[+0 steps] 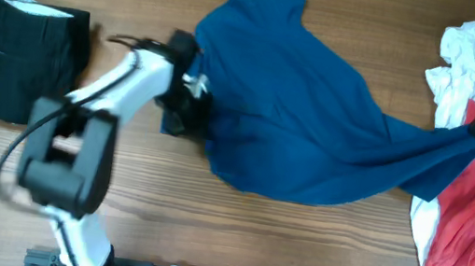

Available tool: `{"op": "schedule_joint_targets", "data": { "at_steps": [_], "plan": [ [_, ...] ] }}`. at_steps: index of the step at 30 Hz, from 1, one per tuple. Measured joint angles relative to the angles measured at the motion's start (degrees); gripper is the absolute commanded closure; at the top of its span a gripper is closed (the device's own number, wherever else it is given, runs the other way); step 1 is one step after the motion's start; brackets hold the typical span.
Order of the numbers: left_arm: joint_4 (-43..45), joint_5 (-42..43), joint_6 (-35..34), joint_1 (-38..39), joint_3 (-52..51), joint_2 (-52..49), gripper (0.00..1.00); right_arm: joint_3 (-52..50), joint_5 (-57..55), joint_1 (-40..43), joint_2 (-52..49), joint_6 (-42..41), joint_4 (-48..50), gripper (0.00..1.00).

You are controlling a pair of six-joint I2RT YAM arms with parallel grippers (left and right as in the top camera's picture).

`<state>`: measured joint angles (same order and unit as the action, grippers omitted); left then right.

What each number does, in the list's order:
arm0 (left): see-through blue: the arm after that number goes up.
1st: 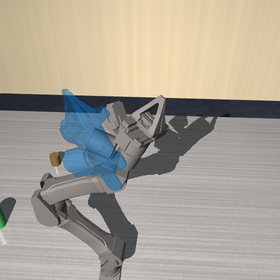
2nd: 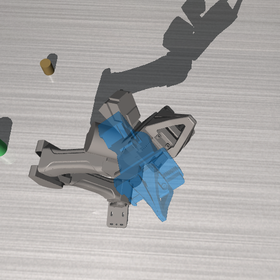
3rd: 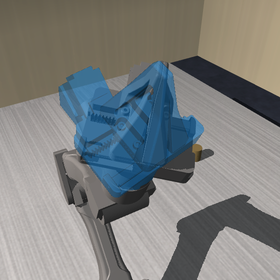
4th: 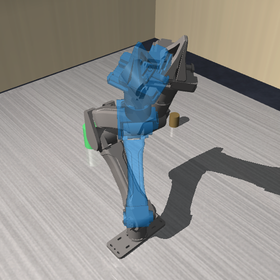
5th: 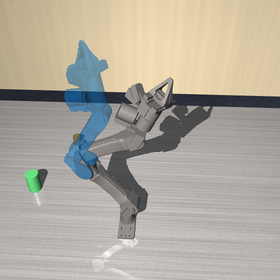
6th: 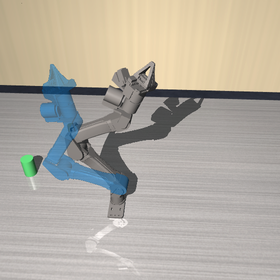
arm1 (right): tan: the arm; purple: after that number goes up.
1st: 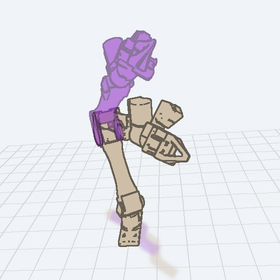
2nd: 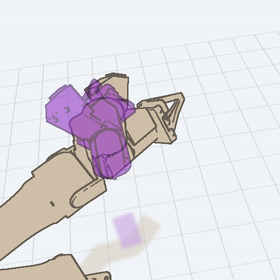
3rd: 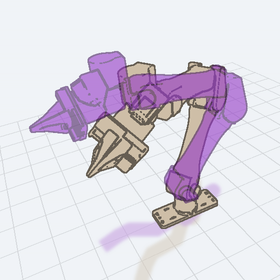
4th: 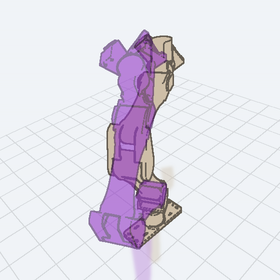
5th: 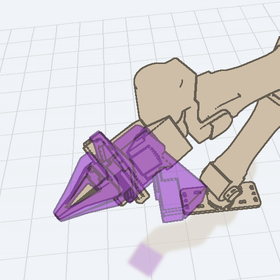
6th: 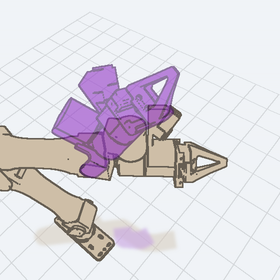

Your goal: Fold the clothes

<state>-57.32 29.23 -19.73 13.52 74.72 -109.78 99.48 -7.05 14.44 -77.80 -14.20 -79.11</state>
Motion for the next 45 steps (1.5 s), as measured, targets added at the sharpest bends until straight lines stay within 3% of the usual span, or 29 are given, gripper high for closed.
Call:
{"op": "schedule_joint_targets", "data": {
  "at_steps": [6, 10, 15, 18, 21, 23, 25, 26, 28, 34, 39, 41, 45],
  "plan": [
    [-4.0, -10.5, -3.6, -19.2, 5.1, 22.2, 0.96, 0.0, 3.5, 0.0, -4.4, 2.6, 0.7, 0.96],
    [-13.0, -14.4, -3.5, -21.4, 5.1, 25.6, 0.96, 0.0, 4.1, 0.0, -6.0, 2.6, 0.7, 0.96],
    [-14.1, -14.9, -3.9, -18.5, 5.1, 25.6, 0.96, 0.0, 4.1, 0.0, -6.5, 2.6, 0.5, 0.96],
    [-9.4, -15.7, -6.2, -11.5, 5.1, 22.9, 0.96, -0.8, 4.1, 0.0, -6.8, 2.8, 0.5, 0.96],
    [7.0, -16.5, -7.2, -6.0, 5.2, 14.6, 0.95, -1.6, 4.1, 0.0, -7.2, 2.8, 0.7, 0.96],
    [15.0, -17.0, -7.5, -3.4, 5.2, 7.2, 0.71, -1.6, 4.1, 0.0, -7.4, 2.8, 0.8, 0.96],
    [22.3, -17.4, -8.6, -2.4, 5.1, 1.1, 0.66, -1.6, 4.1, 0.0, -7.5, 2.8, 0.8, 0.96],
    [22.6, -17.3, -9.4, -2.4, 5.1, -1.1, 0.58, -1.6, 4.1, 0.0, -7.5, 2.8, 0.8, 0.96],
    [21.2, -16.2, -10.6, -2.6, 5.1, -4.0, 0.51, -1.6, 4.1, 0.0, -7.5, 2.8, 0.7, 0.96],
    [10.6, -16.6, -8.2, -4.0, 5.2, -0.9, 0.46, -1.6, 4.1, 0.0, -7.5, 2.8, 0.8, 0.96],
    [7.8, -17.4, -7.3, -5.9, 5.2, 7.6, 0.49, -1.6, 4.1, 0.0, -7.5, 2.8, 0.7, 0.96],
    [3.2, -17.4, -7.0, -5.9, 5.2, 11.1, 0.55, -1.6, 4.1, 0.0, -7.5, 2.8, 0.7, 0.96],
    [-4.9, -17.7, -5.0, -5.1, 5.1, 14.3, 0.55, -1.6, 4.1, 0.0, -7.5, 2.8, 0.7, 0.96]
  ]
}}
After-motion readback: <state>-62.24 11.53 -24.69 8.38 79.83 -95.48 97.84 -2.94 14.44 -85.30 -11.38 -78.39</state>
